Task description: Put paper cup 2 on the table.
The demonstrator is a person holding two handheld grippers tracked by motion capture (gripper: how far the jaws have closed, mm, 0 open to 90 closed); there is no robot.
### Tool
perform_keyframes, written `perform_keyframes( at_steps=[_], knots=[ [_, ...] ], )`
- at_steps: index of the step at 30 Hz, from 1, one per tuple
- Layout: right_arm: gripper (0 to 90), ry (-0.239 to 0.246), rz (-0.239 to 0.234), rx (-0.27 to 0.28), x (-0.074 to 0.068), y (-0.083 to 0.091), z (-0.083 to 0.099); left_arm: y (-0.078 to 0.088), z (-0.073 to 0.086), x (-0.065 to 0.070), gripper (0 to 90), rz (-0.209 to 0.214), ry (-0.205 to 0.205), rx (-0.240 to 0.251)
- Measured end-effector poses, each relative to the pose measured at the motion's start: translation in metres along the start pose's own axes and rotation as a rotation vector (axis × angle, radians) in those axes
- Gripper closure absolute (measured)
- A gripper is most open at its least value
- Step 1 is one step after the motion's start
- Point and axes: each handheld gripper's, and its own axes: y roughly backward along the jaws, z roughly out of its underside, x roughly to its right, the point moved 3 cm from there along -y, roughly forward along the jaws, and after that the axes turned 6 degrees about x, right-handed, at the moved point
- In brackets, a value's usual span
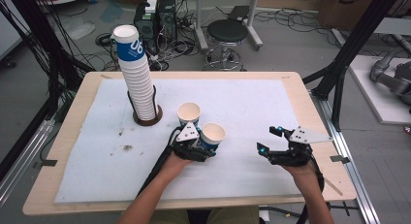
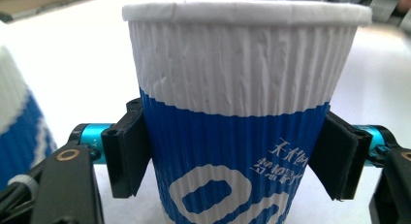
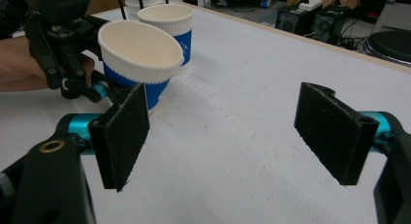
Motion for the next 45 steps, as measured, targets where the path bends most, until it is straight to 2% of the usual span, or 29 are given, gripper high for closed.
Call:
perform_keyframes(
  at_steps=[5,6,10,18,23,29,31,36,39,41,45],
  knots=[
    [20.7,-0.003,-0.002,-0.001,0.0,0.001,0.0,0.005,-0.001,-0.001,25.1,-0.004,0.019,-0.037],
    [20.7,-0.003,-0.001,-0.002,0.0,0.001,0.001,0.007,-0.001,-0.001,25.1,0.001,0.005,-0.056],
    [20.7,-0.001,-0.004,0.0,-0.001,0.001,0.001,0.017,0.003,-0.001,25.0,0.001,-0.006,-0.086],
    [20.7,0.004,-0.008,-0.009,-0.002,-0.002,0.001,0.025,0.01,-0.002,23.9,0.006,0.02,-0.054],
    [20.7,0.002,-0.013,-0.008,-0.003,-0.003,0.001,0.026,0.01,-0.002,17.9,0.005,0.051,-0.05],
    [20.7,0.004,-0.015,-0.006,-0.003,-0.002,0.001,0.04,0.012,-0.002,17.9,0.02,0.05,-0.029],
    [20.7,0.002,-0.013,-0.004,-0.002,-0.001,0.001,0.051,0.012,-0.005,17.9,0.018,0.058,-0.004],
    [20.7,-0.003,-0.007,-0.001,-0.001,0.0,0.001,0.089,0.005,-0.013,17.9,0.03,0.071,0.11],
    [20.7,0.0,0.001,-0.005,-0.001,-0.001,0.001,0.111,0.002,-0.019,17.9,0.008,0.073,0.166],
    [20.7,0.003,0.003,-0.009,-0.001,-0.002,0.002,0.123,0.002,-0.024,17.9,-0.02,0.067,0.179],
    [20.7,0.008,0.004,-0.01,-0.002,-0.002,0.003,0.142,0.007,-0.033,17.2,-0.066,0.083,0.212]
  ],
)
